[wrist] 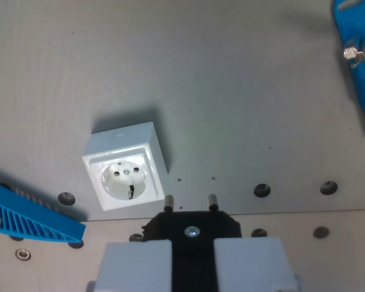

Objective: Move above the white socket

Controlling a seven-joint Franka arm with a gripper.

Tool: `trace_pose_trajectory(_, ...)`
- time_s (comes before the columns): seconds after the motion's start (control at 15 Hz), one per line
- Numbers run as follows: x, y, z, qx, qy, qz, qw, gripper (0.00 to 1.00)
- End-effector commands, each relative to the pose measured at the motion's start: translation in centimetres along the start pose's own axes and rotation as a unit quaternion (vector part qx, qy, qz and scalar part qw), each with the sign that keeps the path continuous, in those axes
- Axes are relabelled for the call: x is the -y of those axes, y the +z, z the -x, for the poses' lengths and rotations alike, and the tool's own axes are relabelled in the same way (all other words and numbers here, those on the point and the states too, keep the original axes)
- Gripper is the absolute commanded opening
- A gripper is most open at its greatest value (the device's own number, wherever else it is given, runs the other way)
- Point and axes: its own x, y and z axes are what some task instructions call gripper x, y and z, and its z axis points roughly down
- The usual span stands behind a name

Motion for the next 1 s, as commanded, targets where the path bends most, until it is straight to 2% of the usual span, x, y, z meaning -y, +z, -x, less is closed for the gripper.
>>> trace_pose_trajectory(0.07,0.0,-0.01,0.01,0.0,0.0,0.0,1.0,0.0)
trace_pose_trajectory(0.6,0.05,0.12,0.08,-0.001,-0.003,0.0,1.0,0.0)
trace_pose_trajectory(1.0,0.27,0.69,0.44,-0.009,-0.014,0.0,0.9999,0.0)
